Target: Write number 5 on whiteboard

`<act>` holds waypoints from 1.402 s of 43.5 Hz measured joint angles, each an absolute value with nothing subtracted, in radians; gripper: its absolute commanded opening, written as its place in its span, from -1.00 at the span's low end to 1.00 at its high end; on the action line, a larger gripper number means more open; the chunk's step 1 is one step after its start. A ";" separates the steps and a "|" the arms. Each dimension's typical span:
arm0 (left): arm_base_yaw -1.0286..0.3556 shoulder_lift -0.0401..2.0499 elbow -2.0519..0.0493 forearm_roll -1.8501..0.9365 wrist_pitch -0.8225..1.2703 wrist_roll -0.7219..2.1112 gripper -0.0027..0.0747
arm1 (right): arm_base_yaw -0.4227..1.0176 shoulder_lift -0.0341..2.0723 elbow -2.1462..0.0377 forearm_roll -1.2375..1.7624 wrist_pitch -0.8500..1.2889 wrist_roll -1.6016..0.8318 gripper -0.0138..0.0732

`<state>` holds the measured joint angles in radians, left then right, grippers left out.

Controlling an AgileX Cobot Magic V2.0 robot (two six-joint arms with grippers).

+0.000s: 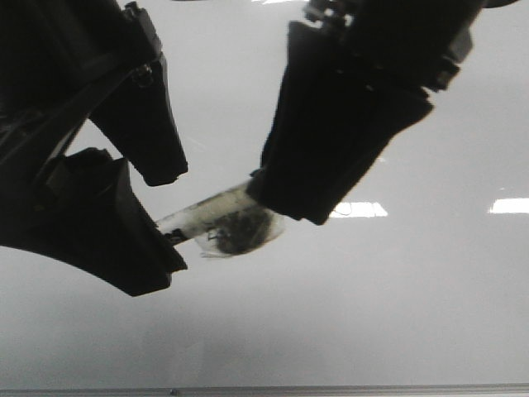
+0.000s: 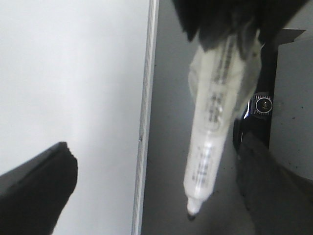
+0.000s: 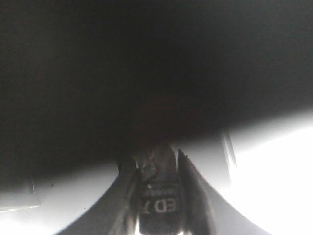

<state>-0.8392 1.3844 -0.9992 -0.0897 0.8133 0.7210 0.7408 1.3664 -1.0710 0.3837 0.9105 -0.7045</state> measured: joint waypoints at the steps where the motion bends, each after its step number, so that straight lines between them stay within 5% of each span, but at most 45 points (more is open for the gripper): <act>1: -0.839 1.384 -0.999 -0.090 0.811 0.721 0.75 | 0.729 1.357 -1.059 0.384 0.909 -0.704 -0.85; 21: -0.839 1.384 -0.999 -0.090 0.805 0.721 0.65 | 0.371 1.038 -0.844 0.411 0.868 -0.702 -0.85; 27: -0.839 1.384 -0.999 -0.090 0.805 0.721 0.23 | 0.328 0.932 -0.782 0.451 0.793 -0.702 -0.85; 38: -0.839 1.384 -0.999 -0.090 0.812 0.721 -0.95 | 0.322 0.849 -0.712 0.476 0.689 -0.700 -0.85; 61: -0.839 1.384 -0.999 -0.090 0.814 0.721 -0.98 | 0.322 0.849 -0.711 0.485 0.676 -0.700 -0.85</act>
